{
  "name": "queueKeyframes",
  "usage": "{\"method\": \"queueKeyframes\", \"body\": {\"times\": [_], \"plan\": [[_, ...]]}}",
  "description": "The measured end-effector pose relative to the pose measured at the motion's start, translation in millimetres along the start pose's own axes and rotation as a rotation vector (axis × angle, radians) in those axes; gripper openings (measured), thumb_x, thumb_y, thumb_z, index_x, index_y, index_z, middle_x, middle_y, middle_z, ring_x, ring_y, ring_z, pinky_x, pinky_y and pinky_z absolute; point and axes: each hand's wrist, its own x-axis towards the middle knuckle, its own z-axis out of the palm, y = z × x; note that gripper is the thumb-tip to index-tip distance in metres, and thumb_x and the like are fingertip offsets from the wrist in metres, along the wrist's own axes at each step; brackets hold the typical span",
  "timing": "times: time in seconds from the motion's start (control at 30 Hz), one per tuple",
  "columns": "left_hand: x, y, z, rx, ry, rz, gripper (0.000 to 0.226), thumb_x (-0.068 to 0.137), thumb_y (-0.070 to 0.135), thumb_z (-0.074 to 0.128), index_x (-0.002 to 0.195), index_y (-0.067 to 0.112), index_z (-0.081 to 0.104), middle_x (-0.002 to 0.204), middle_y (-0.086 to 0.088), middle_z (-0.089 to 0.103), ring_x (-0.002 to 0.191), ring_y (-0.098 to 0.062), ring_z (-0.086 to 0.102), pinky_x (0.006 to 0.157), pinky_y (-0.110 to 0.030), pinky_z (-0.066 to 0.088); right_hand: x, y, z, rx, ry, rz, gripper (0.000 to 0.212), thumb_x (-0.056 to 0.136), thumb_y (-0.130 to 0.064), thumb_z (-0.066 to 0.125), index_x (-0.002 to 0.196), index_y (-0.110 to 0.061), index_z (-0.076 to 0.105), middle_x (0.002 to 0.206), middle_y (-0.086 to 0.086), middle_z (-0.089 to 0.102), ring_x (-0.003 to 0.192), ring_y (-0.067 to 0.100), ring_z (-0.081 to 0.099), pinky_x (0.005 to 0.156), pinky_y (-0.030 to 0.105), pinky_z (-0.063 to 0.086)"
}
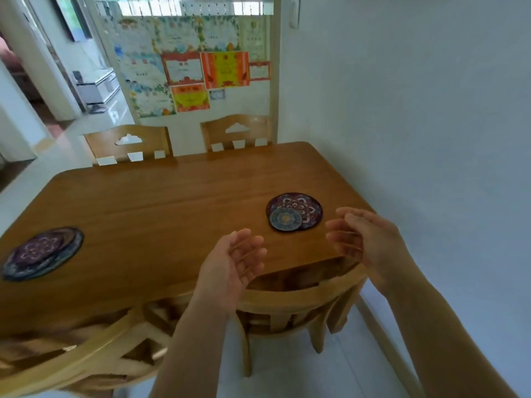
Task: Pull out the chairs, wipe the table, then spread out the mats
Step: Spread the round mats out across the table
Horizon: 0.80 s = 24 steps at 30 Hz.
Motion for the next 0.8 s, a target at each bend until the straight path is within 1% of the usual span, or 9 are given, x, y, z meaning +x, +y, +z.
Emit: {"method": "queueKeyframes", "body": {"times": [0.07,0.17,0.23,0.37,0.5,0.57,0.63,0.7,0.8], "plan": [[28.4,3.7,2.2,-0.001,0.009,-0.023,0.031,0.102,0.031,0.044,0.116,0.013,0.065,0.102,-0.009,0.075,0.098,-0.026,0.069,0.085,-0.042,0.053,32.8,8.7,13.0,-0.011,-0.026,0.054,0.018,0.101,-0.016,0.050,0.107,-0.014,0.067,0.094,0.011,0.075,0.084,0.026,0.070,0.076,0.040,0.055],[73.8,14.1,2.9,0.001,0.039,-0.063,0.030,0.101,0.032,0.045,0.116,0.014,0.064,0.103,-0.008,0.075,0.100,-0.026,0.069,0.084,-0.041,0.053,79.0,22.3,34.7,-0.018,-0.058,0.130,0.018,0.101,-0.016,0.049,0.109,-0.012,0.066,0.097,0.012,0.074,0.081,0.024,0.069,0.070,0.035,0.054],[104.7,19.5,1.5,0.019,0.062,-0.096,0.031,0.102,0.033,0.044,0.116,0.014,0.064,0.102,-0.008,0.075,0.099,-0.026,0.069,0.081,-0.040,0.053,107.8,33.2,46.2,-0.031,-0.044,0.182,0.018,0.101,-0.016,0.049,0.109,-0.014,0.065,0.098,0.012,0.074,0.080,0.023,0.069,0.067,0.033,0.052],[165.6,29.6,-2.9,0.040,0.066,-0.175,0.032,0.101,0.034,0.044,0.115,0.013,0.064,0.101,-0.007,0.075,0.096,-0.024,0.069,0.076,-0.039,0.052,161.4,56.5,71.4,-0.021,-0.009,0.285,0.017,0.100,-0.017,0.051,0.111,-0.012,0.063,0.101,0.013,0.070,0.083,0.024,0.065,0.065,0.034,0.049],[226.2,36.1,-2.8,0.097,0.050,-0.287,0.032,0.101,0.034,0.044,0.116,0.014,0.064,0.102,-0.007,0.075,0.098,-0.024,0.068,0.073,-0.039,0.051,213.2,83.6,96.1,-0.087,0.037,0.390,0.018,0.097,-0.014,0.058,0.113,-0.007,0.063,0.095,0.014,0.065,0.081,0.024,0.061,0.063,0.035,0.048],[252.0,36.4,-0.1,0.124,0.074,-0.329,0.030,0.100,0.033,0.046,0.115,0.014,0.064,0.101,-0.007,0.075,0.097,-0.024,0.068,0.078,-0.040,0.052,236.7,94.6,104.4,-0.178,0.046,0.403,0.017,0.096,-0.013,0.059,0.112,-0.006,0.062,0.098,0.013,0.063,0.085,0.023,0.060,0.063,0.034,0.050],[268.8,36.4,3.3,0.133,0.092,-0.357,0.029,0.100,0.032,0.046,0.114,0.013,0.063,0.102,-0.008,0.074,0.098,-0.024,0.067,0.083,-0.040,0.051,259.2,106.0,109.0,-0.302,0.062,0.397,0.018,0.095,-0.013,0.060,0.113,-0.007,0.061,0.108,0.012,0.060,0.095,0.025,0.059,0.067,0.035,0.051],[282.2,36.1,4.3,0.134,0.104,-0.378,0.028,0.101,0.031,0.045,0.113,0.013,0.063,0.104,-0.008,0.073,0.098,-0.024,0.067,0.088,-0.041,0.050,282.0,120.5,113.8,-0.472,0.069,0.381,0.028,0.093,-0.015,0.064,0.120,-0.009,0.058,0.117,0.012,0.056,0.101,0.026,0.057,0.078,0.039,0.053],[301.6,33.2,3.4,0.118,0.146,-0.375,0.029,0.102,0.032,0.044,0.111,0.013,0.063,0.102,-0.008,0.073,0.097,-0.025,0.067,0.086,-0.041,0.051,313.5,139.6,119.7,-0.782,0.067,0.361,0.050,0.087,-0.027,0.072,0.130,-0.013,0.051,0.133,0.012,0.051,0.113,0.031,0.054,0.089,0.043,0.052]]}}
